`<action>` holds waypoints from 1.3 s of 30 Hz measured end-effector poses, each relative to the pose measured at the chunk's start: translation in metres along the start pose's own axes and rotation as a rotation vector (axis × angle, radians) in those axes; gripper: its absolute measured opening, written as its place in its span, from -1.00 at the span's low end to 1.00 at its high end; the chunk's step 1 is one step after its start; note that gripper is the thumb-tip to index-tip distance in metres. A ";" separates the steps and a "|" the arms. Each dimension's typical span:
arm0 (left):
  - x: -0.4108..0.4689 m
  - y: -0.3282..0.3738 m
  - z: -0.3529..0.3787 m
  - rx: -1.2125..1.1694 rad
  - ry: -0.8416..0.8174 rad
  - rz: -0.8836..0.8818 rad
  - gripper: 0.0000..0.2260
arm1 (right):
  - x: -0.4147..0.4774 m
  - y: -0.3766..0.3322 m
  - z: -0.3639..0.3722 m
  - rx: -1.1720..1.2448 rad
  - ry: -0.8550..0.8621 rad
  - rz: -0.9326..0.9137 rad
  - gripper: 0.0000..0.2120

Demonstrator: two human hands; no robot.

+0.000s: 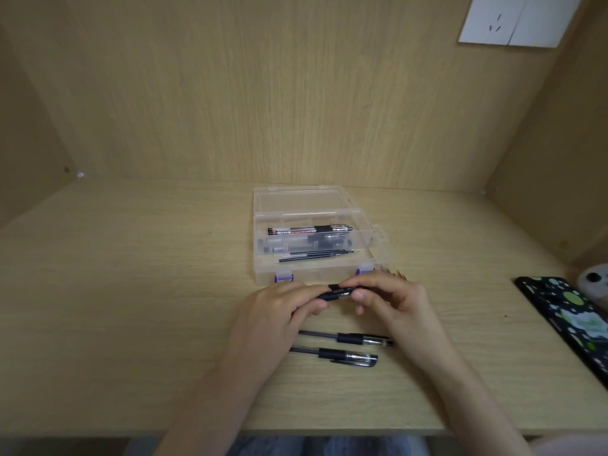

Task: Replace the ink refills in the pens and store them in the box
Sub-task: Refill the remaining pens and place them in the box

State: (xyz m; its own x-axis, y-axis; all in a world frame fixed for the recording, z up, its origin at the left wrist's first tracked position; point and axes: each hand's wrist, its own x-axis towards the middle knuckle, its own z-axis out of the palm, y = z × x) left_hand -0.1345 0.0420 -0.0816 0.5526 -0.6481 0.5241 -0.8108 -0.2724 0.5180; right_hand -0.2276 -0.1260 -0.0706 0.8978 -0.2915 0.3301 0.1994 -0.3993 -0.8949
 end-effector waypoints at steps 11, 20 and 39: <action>0.002 0.004 0.004 -0.039 0.010 -0.053 -0.78 | 0.000 0.004 0.006 -0.031 0.060 0.004 -0.78; 0.000 0.008 -0.002 0.007 0.002 0.086 -0.75 | 0.010 -0.002 -0.007 0.095 0.300 0.031 -0.85; 0.002 0.003 0.003 0.056 -0.153 0.074 -0.74 | 0.127 0.014 0.000 -0.375 0.077 0.111 -0.82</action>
State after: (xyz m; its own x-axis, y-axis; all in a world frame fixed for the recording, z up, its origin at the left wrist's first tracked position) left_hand -0.1365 0.0372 -0.0809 0.4584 -0.7676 0.4480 -0.8601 -0.2562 0.4410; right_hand -0.1113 -0.1690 -0.0416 0.8711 -0.4092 0.2717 -0.0674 -0.6474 -0.7591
